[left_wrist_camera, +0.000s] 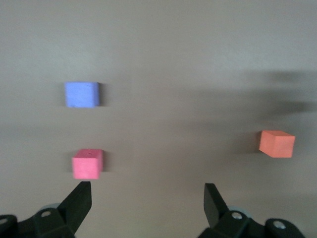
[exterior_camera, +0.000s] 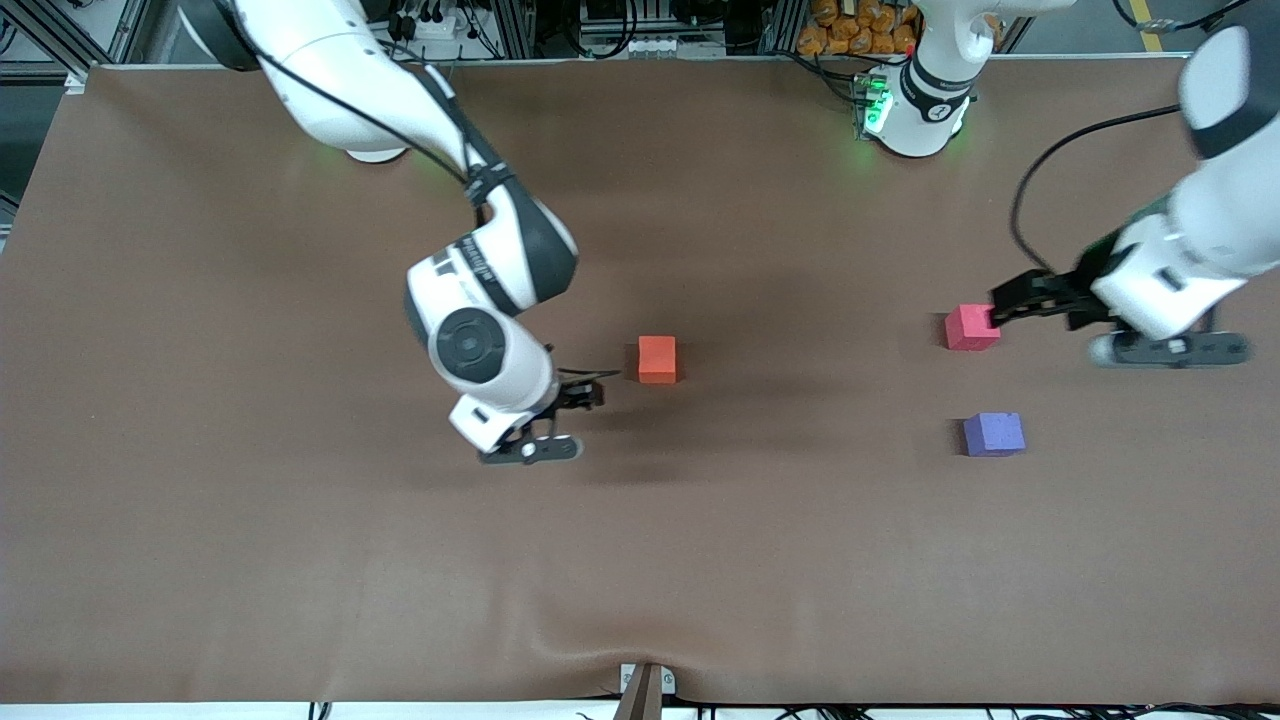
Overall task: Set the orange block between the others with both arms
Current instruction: 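Open the right gripper and withdraw while the left gripper reaches the cube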
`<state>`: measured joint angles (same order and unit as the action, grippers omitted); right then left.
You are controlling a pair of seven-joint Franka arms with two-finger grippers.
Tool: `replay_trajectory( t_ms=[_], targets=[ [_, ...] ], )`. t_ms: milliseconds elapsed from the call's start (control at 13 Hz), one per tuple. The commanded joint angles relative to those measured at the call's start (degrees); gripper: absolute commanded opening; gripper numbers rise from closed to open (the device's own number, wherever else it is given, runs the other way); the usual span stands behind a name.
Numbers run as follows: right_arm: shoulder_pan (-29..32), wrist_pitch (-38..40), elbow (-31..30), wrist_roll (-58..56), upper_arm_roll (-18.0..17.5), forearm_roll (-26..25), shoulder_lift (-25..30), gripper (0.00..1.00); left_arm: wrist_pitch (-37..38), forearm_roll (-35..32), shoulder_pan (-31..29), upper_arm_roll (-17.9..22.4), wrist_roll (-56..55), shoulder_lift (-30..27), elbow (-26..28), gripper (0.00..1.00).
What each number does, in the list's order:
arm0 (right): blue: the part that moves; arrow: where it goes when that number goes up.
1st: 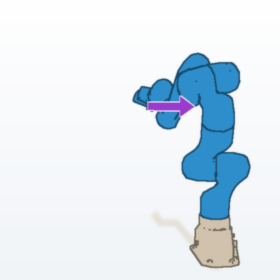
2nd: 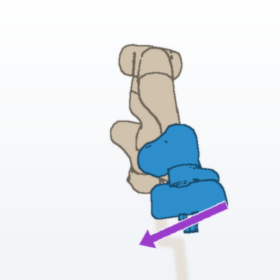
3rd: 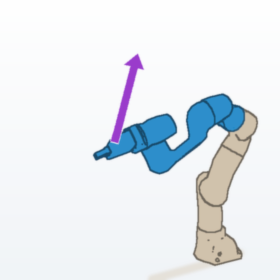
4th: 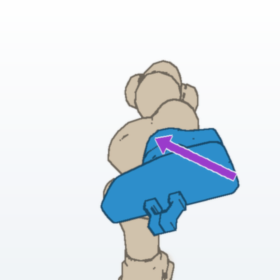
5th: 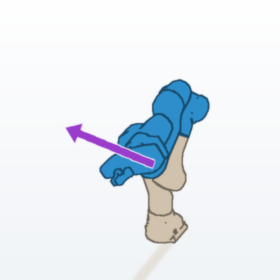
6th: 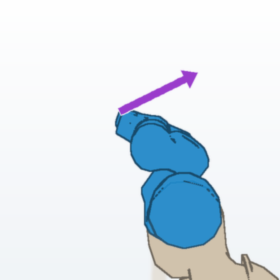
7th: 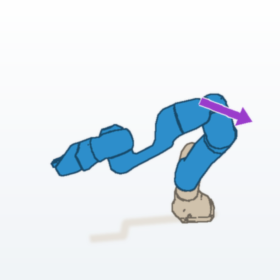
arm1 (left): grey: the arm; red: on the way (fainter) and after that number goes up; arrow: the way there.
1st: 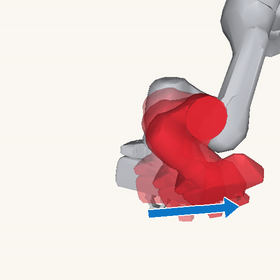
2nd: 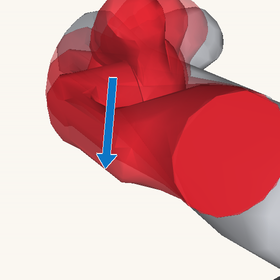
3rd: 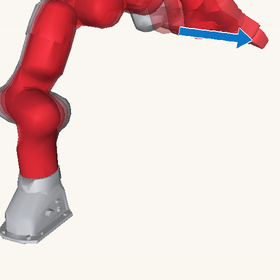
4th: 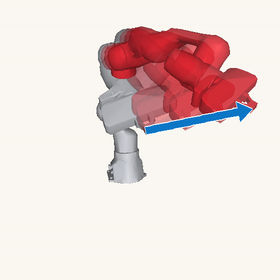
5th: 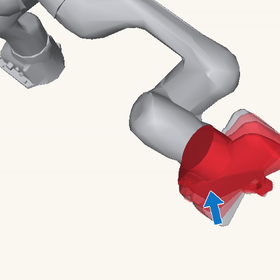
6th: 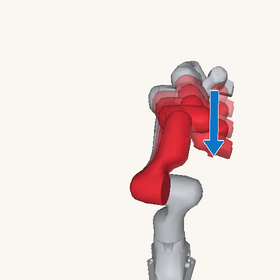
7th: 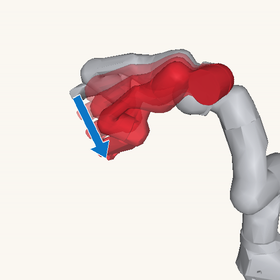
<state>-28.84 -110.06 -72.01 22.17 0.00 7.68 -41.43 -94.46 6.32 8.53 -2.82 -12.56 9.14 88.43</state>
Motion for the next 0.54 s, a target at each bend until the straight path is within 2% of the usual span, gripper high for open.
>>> replay_trajectory(
  t_ms=[0, 153, 460],
  targets=[
    [2.8, 1.0, -1.6, -3.8, -0.6, 0.8, 2.4, 1.0, 0.2, 0.5, 5.3, 0.4, -7.5, 3.9, -3.9, 1.0],
    [4.0, 1.1, -1.6, -4.8, -0.6, 0.6, 2.6, 1.0, -0.9, 0.5, 8.8, 0.4, -12.0, 7.1, -6.8, 1.0],
    [4.8, 1.0, -1.6, -5.8, -0.6, 0.6, 2.7, 1.0, -8.2, 0.4, 16.6, 0.4, -23.4, 13.2, -9.6, 1.0]
  ],
)
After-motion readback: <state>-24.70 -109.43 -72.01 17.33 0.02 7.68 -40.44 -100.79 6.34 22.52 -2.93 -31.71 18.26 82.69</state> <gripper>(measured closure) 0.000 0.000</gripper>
